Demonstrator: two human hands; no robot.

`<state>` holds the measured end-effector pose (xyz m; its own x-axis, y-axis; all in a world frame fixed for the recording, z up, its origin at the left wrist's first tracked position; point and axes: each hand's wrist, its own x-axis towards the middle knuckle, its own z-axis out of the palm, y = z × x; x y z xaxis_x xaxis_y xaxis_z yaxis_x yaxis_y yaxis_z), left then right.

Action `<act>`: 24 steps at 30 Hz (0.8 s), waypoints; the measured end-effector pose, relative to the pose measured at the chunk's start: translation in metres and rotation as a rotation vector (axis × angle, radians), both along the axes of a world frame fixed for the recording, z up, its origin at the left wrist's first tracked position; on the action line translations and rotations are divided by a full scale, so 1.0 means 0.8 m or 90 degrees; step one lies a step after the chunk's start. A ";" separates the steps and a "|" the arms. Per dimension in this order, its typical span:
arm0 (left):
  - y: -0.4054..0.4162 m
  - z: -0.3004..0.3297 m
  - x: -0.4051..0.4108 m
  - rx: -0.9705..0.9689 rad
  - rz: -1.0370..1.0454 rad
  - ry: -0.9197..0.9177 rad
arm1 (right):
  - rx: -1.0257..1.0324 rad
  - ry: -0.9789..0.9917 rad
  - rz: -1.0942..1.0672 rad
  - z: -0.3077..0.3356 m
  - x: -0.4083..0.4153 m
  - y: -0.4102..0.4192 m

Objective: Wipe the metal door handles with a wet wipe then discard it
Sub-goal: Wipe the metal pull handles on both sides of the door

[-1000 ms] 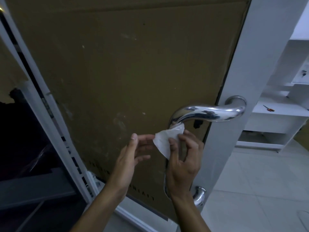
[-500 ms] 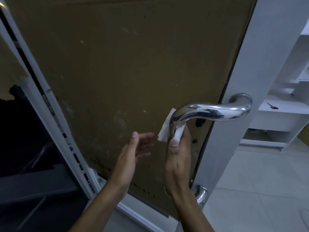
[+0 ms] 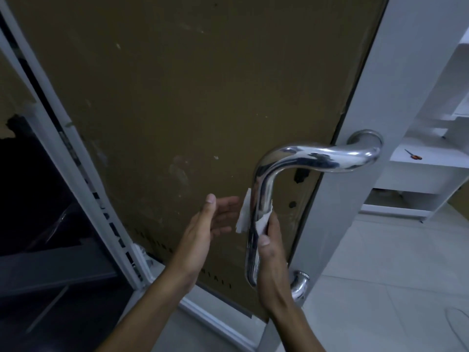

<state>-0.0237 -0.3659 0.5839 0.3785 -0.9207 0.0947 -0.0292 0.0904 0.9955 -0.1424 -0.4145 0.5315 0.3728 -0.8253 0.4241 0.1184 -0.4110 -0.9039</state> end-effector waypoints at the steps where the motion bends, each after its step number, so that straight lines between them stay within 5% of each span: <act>1: 0.000 -0.001 0.000 0.005 0.000 0.002 | -0.018 0.007 -0.012 -0.007 0.000 0.005; 8: 0.002 -0.001 0.001 0.005 0.028 -0.006 | -0.282 0.195 -0.181 -0.051 0.013 0.011; 16: 0.025 0.004 -0.012 -0.058 0.141 -0.063 | -0.539 0.272 -0.276 -0.030 0.006 -0.024; 24: 0.043 -0.022 -0.079 -0.106 0.072 -0.159 | -0.568 0.239 -0.182 -0.019 -0.021 -0.031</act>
